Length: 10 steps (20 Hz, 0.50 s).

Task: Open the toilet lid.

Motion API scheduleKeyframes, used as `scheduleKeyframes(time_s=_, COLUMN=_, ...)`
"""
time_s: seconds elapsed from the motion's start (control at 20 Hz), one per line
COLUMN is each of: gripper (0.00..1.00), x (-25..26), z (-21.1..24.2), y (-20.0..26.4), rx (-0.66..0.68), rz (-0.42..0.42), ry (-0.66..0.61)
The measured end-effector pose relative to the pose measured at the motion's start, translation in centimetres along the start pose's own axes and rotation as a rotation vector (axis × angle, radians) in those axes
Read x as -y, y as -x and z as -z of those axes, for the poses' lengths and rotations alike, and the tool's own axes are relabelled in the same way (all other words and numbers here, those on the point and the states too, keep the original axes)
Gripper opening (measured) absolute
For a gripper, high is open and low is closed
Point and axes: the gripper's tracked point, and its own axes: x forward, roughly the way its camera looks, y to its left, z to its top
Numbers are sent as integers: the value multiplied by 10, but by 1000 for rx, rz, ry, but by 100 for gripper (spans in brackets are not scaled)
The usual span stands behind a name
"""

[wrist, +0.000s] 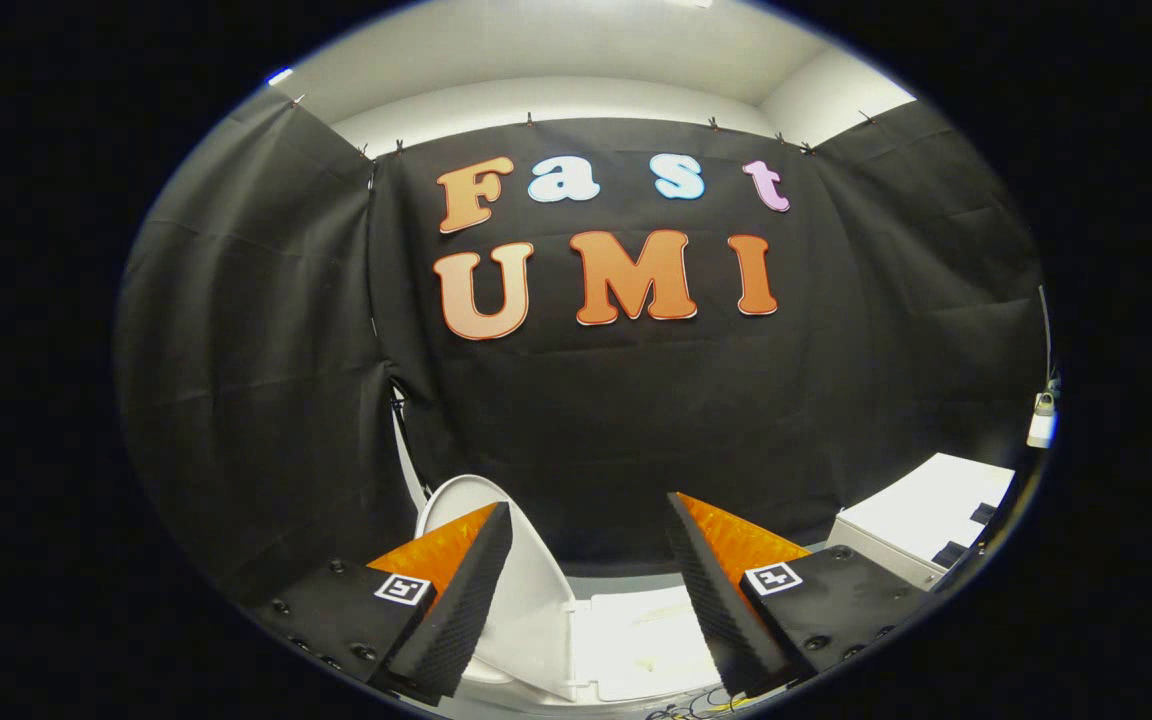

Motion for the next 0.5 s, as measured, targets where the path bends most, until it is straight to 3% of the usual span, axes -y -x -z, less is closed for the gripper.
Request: scheduleKeyframes(time_s=0.5, gripper=98, x=4, z=-4, y=1, rx=11, rz=5, ry=16)
